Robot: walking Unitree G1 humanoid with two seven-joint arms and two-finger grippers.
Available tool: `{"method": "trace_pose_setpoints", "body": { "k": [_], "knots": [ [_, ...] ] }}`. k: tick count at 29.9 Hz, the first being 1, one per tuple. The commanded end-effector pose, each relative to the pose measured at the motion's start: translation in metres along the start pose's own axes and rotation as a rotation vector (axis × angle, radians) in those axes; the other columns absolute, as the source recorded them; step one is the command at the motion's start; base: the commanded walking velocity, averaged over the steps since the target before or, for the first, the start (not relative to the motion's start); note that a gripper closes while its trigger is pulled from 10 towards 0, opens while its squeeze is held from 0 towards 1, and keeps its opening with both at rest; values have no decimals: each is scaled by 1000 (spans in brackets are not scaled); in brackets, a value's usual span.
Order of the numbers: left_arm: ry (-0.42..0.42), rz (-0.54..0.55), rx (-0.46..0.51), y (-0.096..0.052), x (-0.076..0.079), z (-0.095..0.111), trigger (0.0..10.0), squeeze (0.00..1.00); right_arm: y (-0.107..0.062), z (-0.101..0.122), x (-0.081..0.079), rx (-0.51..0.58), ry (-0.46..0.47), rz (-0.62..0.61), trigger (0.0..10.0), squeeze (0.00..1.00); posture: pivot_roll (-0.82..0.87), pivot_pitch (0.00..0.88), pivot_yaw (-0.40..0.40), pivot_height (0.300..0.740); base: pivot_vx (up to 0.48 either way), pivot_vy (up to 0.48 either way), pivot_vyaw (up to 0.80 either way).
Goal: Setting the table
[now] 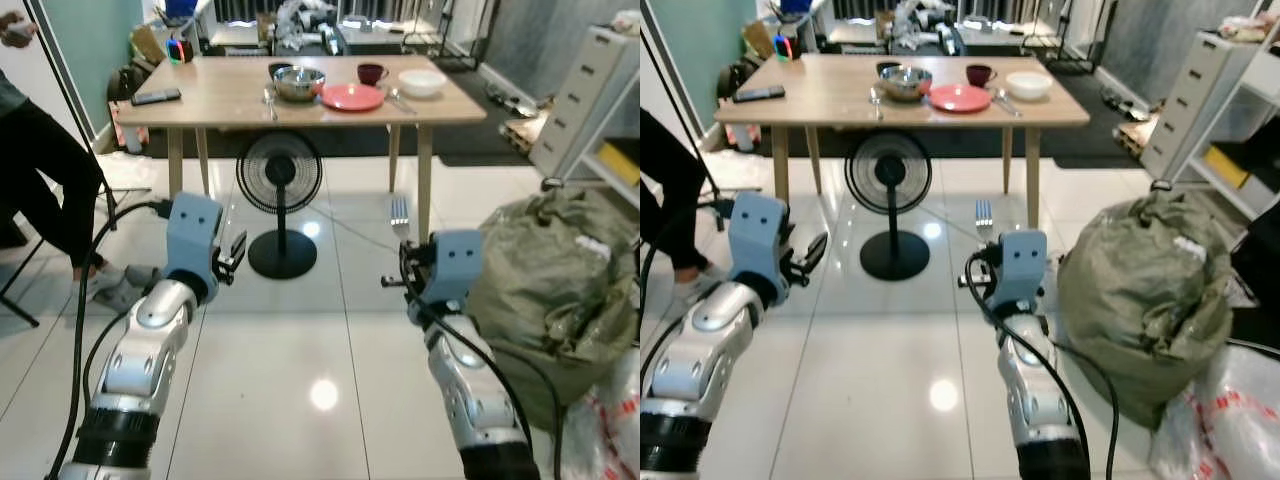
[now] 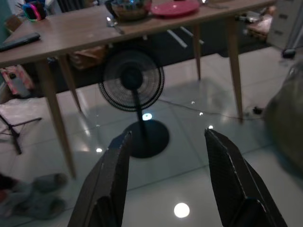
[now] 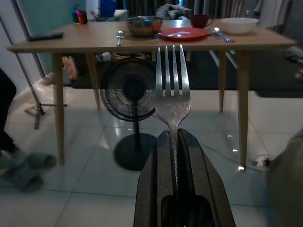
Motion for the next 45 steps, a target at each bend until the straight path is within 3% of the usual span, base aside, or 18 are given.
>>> {"method": "trace_pose_setpoints", "body": {
  "k": [1, 7, 20, 25, 33, 37, 45],
  "knots": [
    [15, 23, -28, -3, -8, -8, 10000, 0, 1, 1, -6, 10, 17, 17, 10000, 0, 16, 1, 81, 740, 480, 0, 0],
    [15, 21, -27, -2, -8, -8, 10000, 0, 1, 2, -6, 11, 19, 13, 10000, 0, 16, 2, 81, 740, 480, 0, 0],
    [15, 22, -23, -2, -7, -8, 10000, 0, 3, 2, -5, 8, 19, 13, 10000, 0, 18, 0, 79, 740, 480, 0, -768],
    [17, 21, -21, -1, -8, -7, 10000, 0, 4, 4, -8, 24, 18, 28, 10000, 0, 21, 0, 81, 740, 480, 0, 0],
    [35, 22, -10, -2, -10, -4, 10000, 0, 5, 21, -31, 83, 87, 142, 10000, 0, 32, 0, 86, 740, 480, 0, 0],
    [60, 27, 6, -4, -14, 0, 10000, 0, 3, 23, -54, 70, 110, 251, 10000, 0, 41, 0, 87, 740, 480, 0, 0],
    [59, 34, 8, -4, -16, 1, 10000, 0, 6, 22, -60, 65, 112, 253, 10000, 0, 49, 0, 85, 740, 480, 0, 0]
  ]
}}
Point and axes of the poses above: a point about 5 cm out from each wrist's last joint towards the gripper, its own y axis pointing out of the wrist towards the gripper, its own z axis along the axis of the wrist's last joint, x = y × z, the point moved 3 cm from there along y, pointing out of the wrist towards the gripper, and after that the axes turned 13 degrees about y, right-handed, at the moved point
